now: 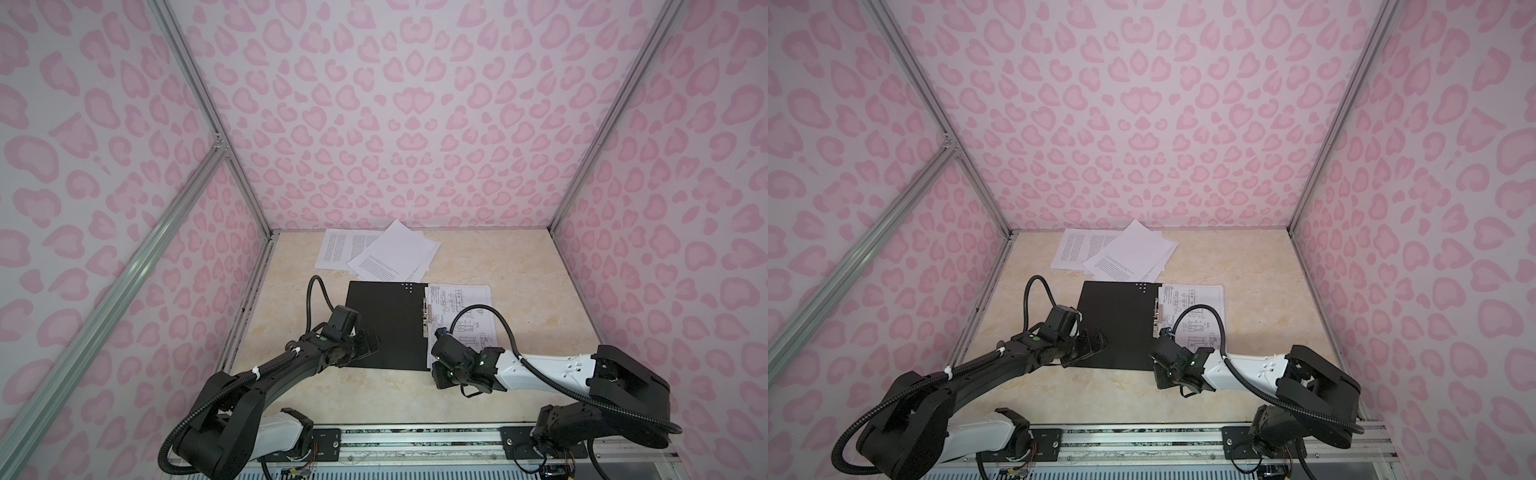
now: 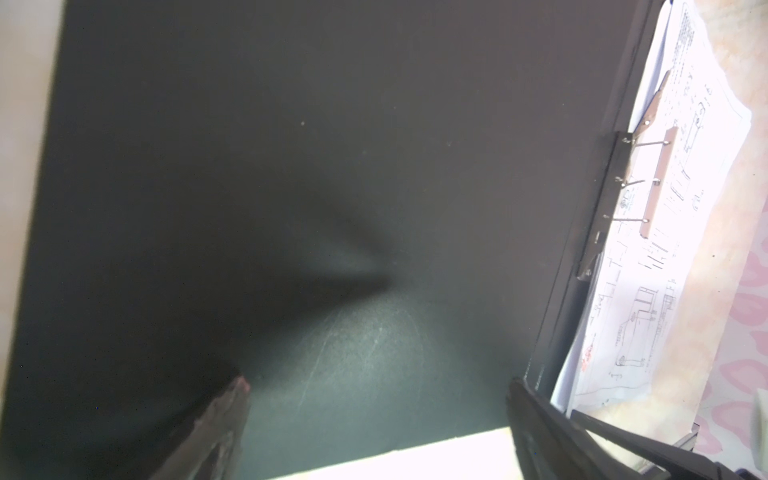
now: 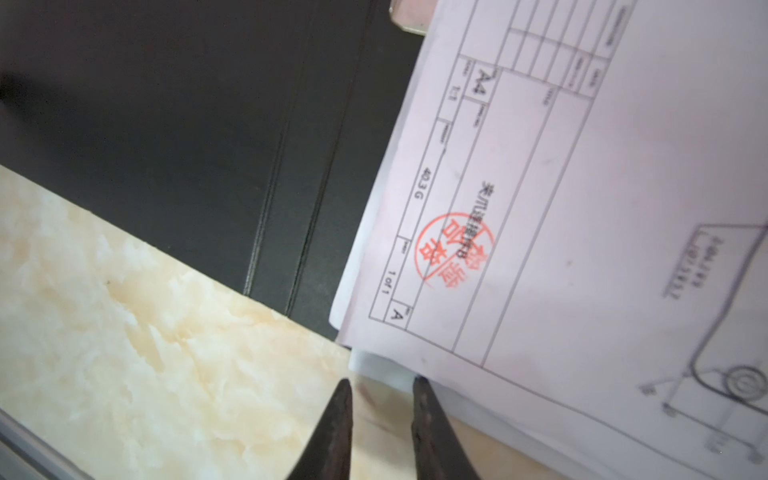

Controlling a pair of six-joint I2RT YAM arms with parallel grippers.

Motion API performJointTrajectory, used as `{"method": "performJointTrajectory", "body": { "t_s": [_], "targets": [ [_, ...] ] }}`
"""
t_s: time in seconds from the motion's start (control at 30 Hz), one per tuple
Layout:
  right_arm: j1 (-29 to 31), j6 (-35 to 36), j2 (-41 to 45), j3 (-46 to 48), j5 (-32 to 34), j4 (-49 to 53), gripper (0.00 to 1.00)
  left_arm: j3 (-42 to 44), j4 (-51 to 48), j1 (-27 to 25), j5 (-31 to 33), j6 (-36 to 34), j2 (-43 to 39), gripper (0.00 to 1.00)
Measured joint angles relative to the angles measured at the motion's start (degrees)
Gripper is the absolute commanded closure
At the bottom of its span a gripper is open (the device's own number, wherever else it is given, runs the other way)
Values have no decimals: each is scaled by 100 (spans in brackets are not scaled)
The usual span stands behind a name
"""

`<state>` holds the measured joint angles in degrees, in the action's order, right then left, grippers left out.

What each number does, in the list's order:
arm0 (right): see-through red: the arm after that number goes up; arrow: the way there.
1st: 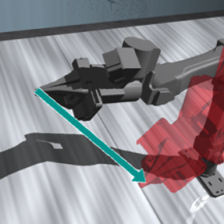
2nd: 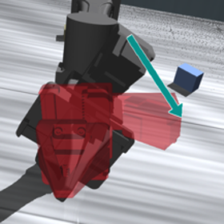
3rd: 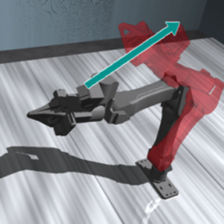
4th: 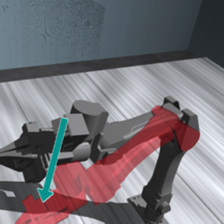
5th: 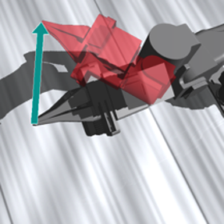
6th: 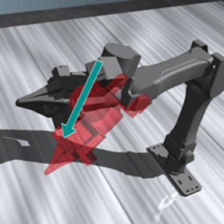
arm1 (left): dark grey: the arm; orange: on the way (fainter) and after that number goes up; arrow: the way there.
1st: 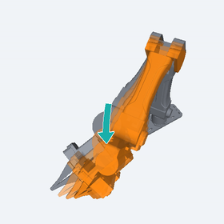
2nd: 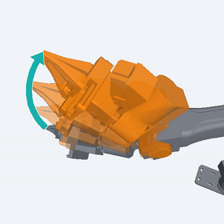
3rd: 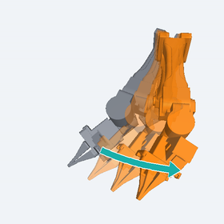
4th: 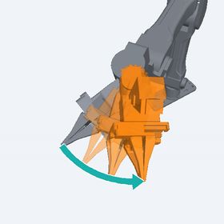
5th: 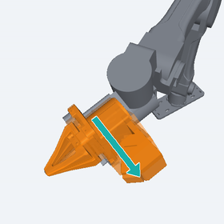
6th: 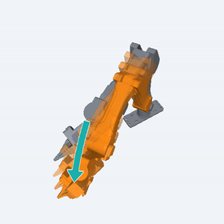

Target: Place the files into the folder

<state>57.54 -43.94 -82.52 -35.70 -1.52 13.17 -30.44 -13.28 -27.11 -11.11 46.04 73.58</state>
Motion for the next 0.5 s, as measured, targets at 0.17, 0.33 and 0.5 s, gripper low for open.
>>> {"method": "performJointTrajectory", "body": {
  "t_s": [0.17,0.33,0.5],
  "targets": [
    [-28,20,101,-59,-4,26,69,39,138,0,17,17,9,2],
    [-367,17,756,33,-444,-103,58,-2,133,0,11,-26,-4,1],
    [-1617,170,1609,286,-778,214,24,-278,-568,-192,-87,-262,-162,1]
  ]
}}
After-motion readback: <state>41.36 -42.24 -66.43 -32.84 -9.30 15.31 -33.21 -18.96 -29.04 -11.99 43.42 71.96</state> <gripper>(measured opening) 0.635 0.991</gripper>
